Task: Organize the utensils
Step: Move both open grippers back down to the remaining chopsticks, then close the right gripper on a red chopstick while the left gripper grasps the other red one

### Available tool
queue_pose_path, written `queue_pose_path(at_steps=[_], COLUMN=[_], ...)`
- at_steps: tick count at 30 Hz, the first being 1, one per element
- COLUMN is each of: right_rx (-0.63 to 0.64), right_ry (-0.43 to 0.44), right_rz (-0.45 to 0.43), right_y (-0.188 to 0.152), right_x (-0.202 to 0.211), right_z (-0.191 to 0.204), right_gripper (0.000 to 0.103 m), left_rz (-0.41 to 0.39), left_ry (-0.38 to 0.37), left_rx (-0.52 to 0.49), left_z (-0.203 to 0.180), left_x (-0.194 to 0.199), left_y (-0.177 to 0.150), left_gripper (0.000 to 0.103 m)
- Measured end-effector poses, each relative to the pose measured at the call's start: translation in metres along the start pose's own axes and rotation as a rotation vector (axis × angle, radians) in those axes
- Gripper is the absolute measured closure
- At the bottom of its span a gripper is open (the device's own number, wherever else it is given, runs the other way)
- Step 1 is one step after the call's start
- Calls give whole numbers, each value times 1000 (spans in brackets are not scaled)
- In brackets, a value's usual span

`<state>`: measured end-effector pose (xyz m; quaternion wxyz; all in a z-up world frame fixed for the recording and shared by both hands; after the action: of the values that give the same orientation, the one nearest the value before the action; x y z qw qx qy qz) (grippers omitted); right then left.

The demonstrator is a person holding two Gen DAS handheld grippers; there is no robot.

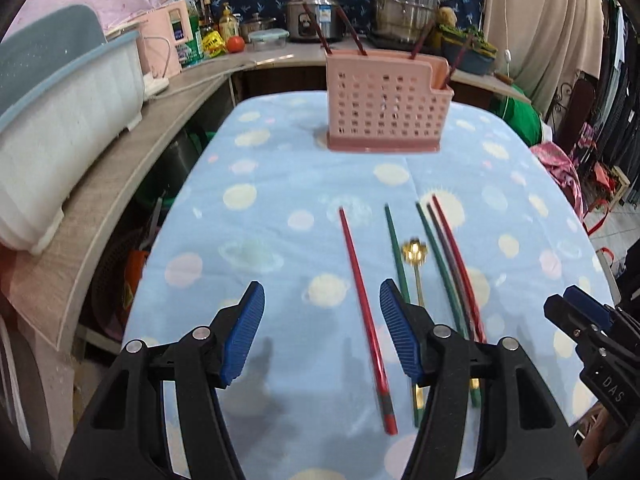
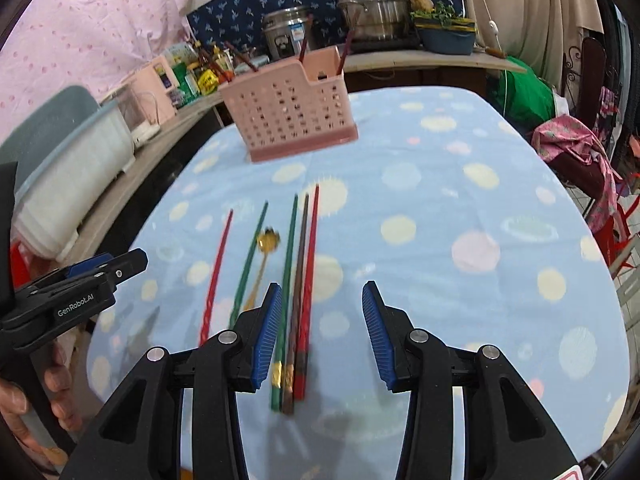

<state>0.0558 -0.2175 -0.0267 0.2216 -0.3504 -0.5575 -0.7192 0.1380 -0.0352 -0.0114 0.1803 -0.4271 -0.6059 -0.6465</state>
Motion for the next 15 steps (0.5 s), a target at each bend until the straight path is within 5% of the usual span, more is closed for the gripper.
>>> queue_pose_path(at_steps=[15], right_rx=[68], right_ry=[-34], right_rz=[85], right_y=[-55], right_x=[-30], right_z=[14], right_gripper=[66], left_rz=[95], left_ry=[-7], left_rx=[12], left_z=[-6], left_x=[-26], left_y=[-63], left_gripper=[46])
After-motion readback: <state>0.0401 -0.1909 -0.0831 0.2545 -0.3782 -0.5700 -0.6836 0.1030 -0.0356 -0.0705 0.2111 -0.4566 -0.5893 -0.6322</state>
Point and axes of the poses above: each gripper's, at about its wrist camera, not at the fingertips, and x roughly against the way its jaws point, z to its left, y to its top, the point moved 5 cm from there along -x, roughly the way its jaws point, and after that the axes turned 7 degrees about -y, right-handed, at the moved point
